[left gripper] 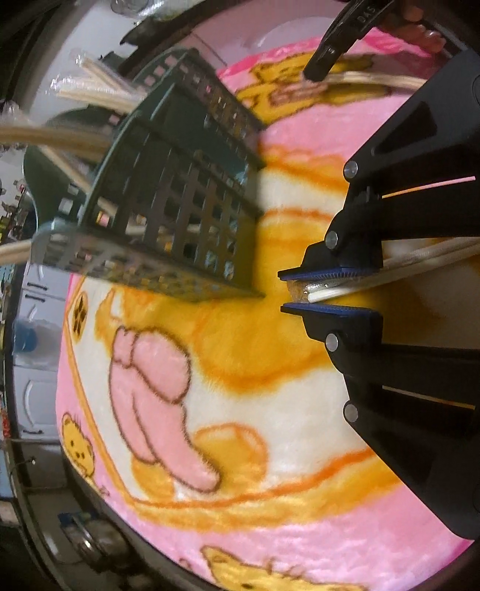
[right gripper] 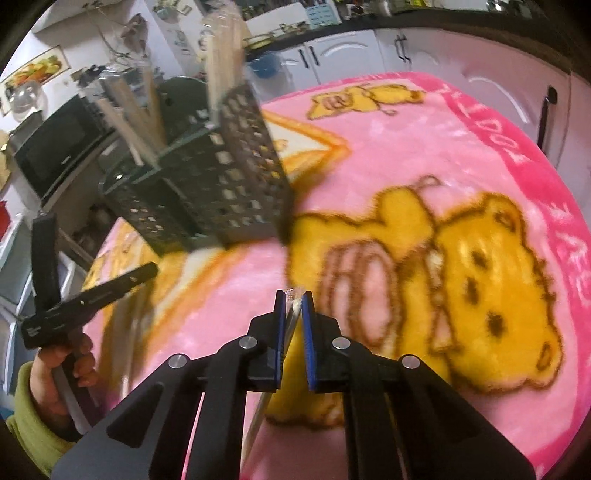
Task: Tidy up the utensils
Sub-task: 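Close the left tool on a chopstick while the right tool grasps another, then lift both held chopsticks and carry them above the green caddy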
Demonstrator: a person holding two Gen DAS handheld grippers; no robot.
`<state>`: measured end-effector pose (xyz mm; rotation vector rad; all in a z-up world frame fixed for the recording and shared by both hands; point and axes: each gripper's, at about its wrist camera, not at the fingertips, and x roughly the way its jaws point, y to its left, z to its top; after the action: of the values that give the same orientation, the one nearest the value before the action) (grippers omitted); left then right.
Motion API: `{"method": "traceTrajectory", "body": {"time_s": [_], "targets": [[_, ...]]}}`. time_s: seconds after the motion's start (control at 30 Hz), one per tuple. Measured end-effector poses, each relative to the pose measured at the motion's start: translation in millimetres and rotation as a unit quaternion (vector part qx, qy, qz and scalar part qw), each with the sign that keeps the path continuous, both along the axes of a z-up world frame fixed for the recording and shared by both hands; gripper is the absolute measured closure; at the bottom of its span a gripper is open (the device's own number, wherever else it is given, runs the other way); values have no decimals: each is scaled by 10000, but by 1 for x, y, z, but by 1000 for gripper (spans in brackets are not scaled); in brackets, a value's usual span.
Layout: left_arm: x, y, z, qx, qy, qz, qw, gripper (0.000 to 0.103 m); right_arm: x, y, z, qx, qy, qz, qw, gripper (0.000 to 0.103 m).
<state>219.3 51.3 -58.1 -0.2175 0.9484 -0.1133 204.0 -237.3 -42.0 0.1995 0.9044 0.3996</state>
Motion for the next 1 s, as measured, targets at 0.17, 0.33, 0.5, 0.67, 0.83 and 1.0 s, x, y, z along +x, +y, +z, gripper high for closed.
{"method": "traceTrajectory", "body": {"time_s": [0.17, 0.33, 0.5, 0.67, 0.83, 1.0], "targets": [[-14, -13, 15, -199, -149, -260, 9994, 95, -9, 13, 20, 112, -308, 280, 9991, 95], [-25, -23, 41, -239, -478, -421, 9977, 96, -17, 26, 41, 147, -589, 488, 9970, 96], [-33, -29, 65, -215, -769, -526, 9954, 96, -24, 36, 60, 134, -842, 642, 9943, 96], [-37, -33, 85, -171, -1013, -594, 9929, 96, -28, 41, 78, 125, -1089, 719, 9914, 97], [-38, -33, 103, -149, -1234, -642, 9902, 96, -34, 41, 97, 136, -1369, 739, 9877, 97], [-37, -34, 125, -150, -1508, -664, 9862, 96, -38, 39, 116, 145, -1689, 756, 9826, 97]]}}
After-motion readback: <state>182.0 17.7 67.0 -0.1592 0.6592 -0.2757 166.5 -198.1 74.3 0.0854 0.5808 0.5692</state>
